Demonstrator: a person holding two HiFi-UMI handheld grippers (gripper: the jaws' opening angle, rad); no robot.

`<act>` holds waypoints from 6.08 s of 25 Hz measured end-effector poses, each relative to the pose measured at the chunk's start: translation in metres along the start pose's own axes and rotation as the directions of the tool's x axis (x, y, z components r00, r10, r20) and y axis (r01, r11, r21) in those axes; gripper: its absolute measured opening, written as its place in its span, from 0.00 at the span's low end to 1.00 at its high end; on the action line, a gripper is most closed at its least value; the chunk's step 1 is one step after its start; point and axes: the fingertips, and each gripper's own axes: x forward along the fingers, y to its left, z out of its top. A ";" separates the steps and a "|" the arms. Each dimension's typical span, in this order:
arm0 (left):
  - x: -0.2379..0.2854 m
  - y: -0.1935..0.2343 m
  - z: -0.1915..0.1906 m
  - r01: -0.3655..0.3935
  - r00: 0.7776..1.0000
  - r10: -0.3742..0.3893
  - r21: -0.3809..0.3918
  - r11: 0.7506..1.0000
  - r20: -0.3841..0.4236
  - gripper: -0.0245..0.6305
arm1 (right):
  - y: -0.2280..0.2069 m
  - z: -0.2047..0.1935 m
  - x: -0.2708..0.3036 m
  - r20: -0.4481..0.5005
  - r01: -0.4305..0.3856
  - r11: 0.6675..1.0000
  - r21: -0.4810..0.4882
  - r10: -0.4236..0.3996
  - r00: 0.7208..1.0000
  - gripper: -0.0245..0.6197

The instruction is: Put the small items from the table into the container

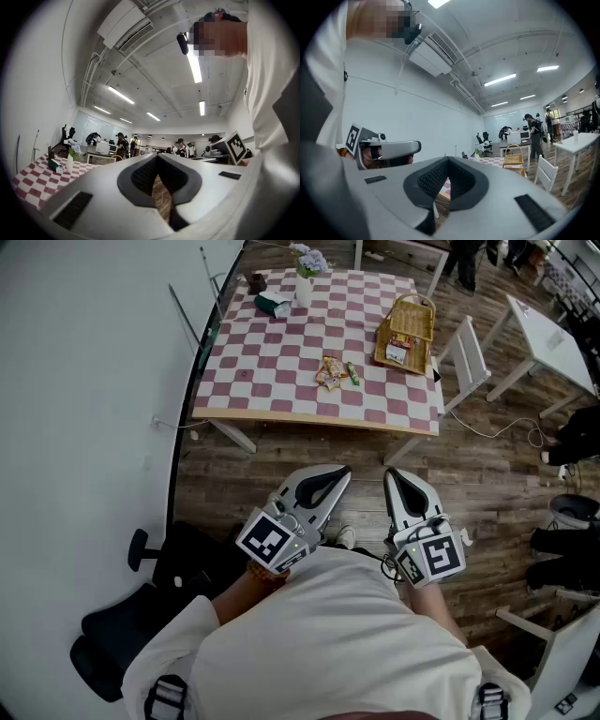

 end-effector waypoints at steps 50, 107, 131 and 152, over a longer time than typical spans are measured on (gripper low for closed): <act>0.199 0.313 -0.040 0.047 0.998 -0.049 -0.052 0.998 -0.036 0.08 | -0.193 0.009 0.316 -0.036 0.069 0.998 0.007 -0.069 0.997 0.07; 0.236 0.431 -0.339 -0.105 0.931 0.028 -0.194 0.975 -0.363 0.08 | -0.298 -0.382 0.436 -0.733 0.058 0.998 -0.006 -0.044 0.679 0.11; 0.269 0.355 -0.086 -0.039 0.995 0.036 -0.031 0.999 -0.091 0.08 | -0.263 -0.056 0.366 -0.197 0.072 0.997 -0.037 -0.078 0.977 0.10; 0.351 0.276 -0.088 0.188 0.979 -0.193 -0.069 0.980 -0.065 0.08 | -0.343 -0.047 0.276 -0.176 0.308 0.951 -0.035 -0.309 0.935 0.10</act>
